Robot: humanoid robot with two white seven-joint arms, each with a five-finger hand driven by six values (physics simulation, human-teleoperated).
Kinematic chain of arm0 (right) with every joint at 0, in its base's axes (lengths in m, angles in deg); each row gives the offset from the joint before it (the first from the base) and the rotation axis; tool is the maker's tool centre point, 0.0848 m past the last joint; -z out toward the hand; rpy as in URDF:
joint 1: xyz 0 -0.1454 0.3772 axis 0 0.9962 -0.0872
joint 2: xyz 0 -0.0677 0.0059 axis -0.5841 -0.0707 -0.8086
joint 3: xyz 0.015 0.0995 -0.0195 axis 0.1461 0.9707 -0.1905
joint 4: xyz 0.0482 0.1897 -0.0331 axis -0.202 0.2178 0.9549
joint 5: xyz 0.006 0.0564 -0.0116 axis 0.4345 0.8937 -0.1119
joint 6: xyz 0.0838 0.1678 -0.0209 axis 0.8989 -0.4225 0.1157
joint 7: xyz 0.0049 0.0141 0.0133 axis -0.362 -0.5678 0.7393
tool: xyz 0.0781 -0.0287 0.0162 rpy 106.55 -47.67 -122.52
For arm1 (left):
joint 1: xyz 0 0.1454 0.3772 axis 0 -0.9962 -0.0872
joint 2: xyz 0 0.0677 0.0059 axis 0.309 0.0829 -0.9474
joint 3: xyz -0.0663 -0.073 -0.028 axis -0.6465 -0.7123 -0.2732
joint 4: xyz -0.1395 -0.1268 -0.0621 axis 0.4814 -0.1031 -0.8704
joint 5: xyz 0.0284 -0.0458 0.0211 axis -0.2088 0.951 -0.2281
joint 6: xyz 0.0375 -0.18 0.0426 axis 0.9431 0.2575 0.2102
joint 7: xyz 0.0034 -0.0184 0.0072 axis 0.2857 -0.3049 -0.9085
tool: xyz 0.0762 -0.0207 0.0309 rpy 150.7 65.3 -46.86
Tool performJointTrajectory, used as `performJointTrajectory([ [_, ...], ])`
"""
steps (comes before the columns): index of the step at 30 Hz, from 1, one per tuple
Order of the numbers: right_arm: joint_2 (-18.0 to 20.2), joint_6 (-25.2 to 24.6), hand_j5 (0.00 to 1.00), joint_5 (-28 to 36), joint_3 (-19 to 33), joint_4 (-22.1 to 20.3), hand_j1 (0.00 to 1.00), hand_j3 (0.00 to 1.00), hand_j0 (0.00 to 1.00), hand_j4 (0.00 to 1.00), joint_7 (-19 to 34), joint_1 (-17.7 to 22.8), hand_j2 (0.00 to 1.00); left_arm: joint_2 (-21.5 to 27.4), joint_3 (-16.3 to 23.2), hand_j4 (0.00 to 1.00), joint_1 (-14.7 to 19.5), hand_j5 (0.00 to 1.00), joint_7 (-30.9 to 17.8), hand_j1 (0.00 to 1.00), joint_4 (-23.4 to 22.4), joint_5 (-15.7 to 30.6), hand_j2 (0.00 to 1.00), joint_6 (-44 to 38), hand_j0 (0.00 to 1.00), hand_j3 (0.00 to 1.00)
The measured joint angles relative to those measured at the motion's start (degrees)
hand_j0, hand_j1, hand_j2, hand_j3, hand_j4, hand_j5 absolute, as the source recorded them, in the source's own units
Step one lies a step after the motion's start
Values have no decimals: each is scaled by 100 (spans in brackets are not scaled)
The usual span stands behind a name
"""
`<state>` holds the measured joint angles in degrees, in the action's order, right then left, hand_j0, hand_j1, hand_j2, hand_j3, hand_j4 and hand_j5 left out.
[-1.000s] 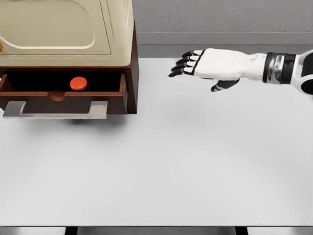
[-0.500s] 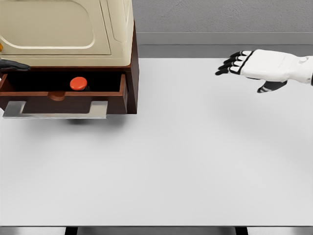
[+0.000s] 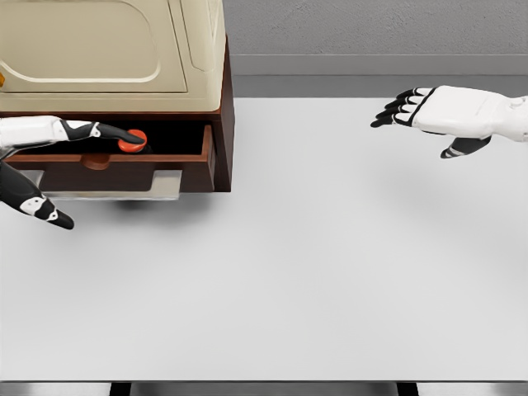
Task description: Open the cabinet drawer with left arm, and place a switch into the drawer with right arm
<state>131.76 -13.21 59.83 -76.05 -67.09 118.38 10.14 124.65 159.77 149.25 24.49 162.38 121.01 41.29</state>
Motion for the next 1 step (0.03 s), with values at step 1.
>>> performJointTrajectory([
  [1,0,0,100,1,-1,1,100,100,100,100,0,0,100,-11,1,100,0,100,0,100,0,-2,100,0,100,100],
])
